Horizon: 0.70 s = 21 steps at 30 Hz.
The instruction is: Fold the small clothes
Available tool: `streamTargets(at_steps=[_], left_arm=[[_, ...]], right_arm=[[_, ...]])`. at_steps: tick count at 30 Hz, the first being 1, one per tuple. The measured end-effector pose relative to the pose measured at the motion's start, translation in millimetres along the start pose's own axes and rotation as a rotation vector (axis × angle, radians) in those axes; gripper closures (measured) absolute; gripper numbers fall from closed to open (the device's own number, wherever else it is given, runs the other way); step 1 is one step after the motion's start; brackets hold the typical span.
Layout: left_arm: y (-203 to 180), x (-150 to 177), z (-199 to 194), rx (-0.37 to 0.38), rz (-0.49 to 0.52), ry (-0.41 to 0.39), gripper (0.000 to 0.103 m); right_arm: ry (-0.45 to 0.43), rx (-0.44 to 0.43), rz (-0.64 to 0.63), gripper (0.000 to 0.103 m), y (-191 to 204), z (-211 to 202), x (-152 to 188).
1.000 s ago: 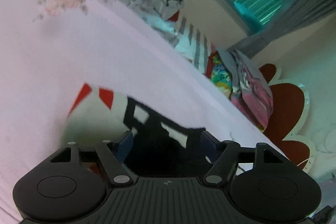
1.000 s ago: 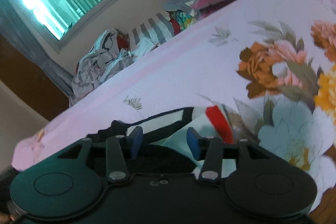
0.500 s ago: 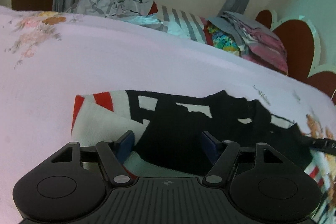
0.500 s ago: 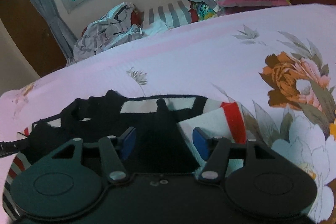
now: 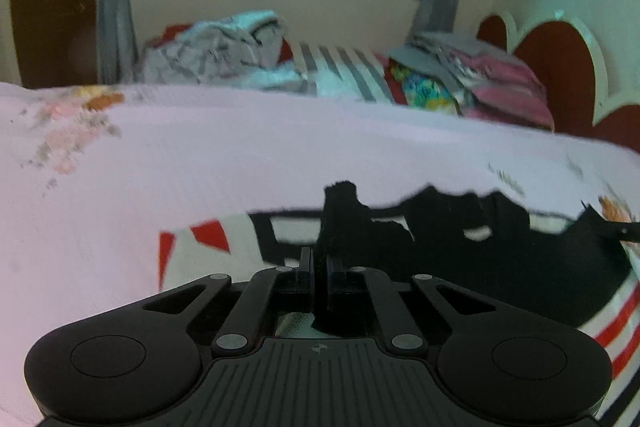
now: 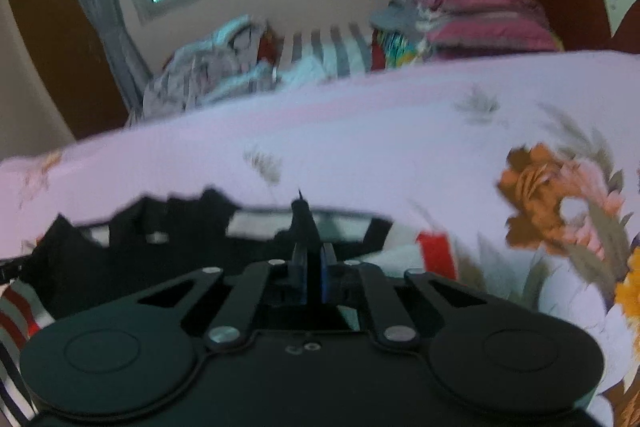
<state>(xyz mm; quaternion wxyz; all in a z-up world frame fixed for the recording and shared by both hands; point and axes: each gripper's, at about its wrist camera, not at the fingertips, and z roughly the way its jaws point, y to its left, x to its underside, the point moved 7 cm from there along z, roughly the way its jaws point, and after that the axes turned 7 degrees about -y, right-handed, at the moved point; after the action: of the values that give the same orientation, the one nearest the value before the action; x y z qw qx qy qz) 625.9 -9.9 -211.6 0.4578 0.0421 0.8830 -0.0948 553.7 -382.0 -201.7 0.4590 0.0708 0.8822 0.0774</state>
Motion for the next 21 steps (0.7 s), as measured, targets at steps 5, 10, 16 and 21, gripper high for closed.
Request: streamTargets(at_steps=[5,10,16,21], left_arm=[[2.5,-2.5,2.3,-0.028,-0.006,-0.027,0.099],[5.3,9.9,12.4,-0.040,-0.032,0.005,0.099],[3.7,17.0,13.3,-0.028,-0.012,0.031,0.099],[2.0,18.3,13.7,-0.039,0.002,0.030,0.099]], right_arm=[[-0.051,0.021,0.006,0.100,-5.5,-1.9,-12.6],[0.055,-0.021,0.052,0.100,-13.1,12.0,0.6],[0.074,-0.053,0.067,0.043,-13.1,14.8,5.9],[0.131,-0.041,-0.036,0.081,4.7,27.4,16.6]])
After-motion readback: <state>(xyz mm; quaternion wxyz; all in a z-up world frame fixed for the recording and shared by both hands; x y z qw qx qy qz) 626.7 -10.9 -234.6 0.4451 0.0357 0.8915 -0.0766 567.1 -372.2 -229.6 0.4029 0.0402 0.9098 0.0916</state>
